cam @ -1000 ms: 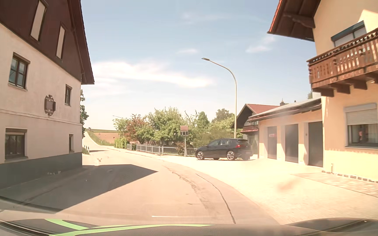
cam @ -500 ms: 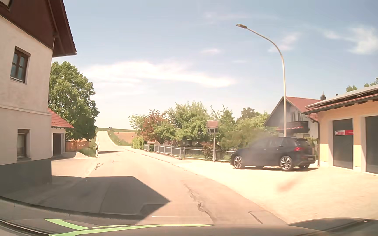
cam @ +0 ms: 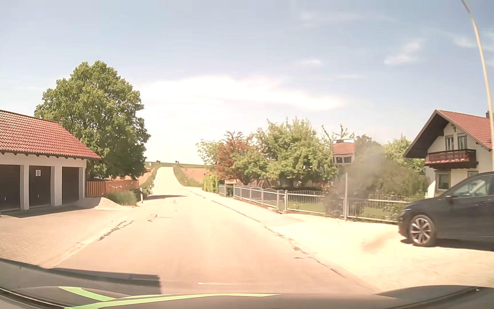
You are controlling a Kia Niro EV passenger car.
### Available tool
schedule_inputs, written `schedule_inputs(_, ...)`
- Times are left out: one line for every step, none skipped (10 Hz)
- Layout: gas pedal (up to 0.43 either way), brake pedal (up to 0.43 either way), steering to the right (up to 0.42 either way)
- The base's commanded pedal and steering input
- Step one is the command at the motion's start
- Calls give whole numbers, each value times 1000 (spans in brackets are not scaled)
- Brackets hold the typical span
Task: Follow the waypoints while adhering to traffic rules and regulations
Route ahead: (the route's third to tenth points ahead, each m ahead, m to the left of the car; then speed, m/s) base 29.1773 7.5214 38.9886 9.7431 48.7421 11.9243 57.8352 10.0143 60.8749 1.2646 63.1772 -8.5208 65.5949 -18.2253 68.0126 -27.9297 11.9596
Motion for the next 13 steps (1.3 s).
schedule_inputs(0, 0, -87)
schedule_inputs(0, 0, -86)
schedule_inputs(0, 0, -84)
schedule_inputs(0, 0, -80)
schedule_inputs(0, 0, -76)
schedule_inputs(0, 0, -72)
schedule_inputs(0, 0, -66)
schedule_inputs(0, 0, -59)
schedule_inputs(0, 0, -53)
schedule_inputs(0, 0, -46)
schedule_inputs(0, 0, -40)
schedule_inputs(0, 0, -35)
schedule_inputs(0, 30, -29)
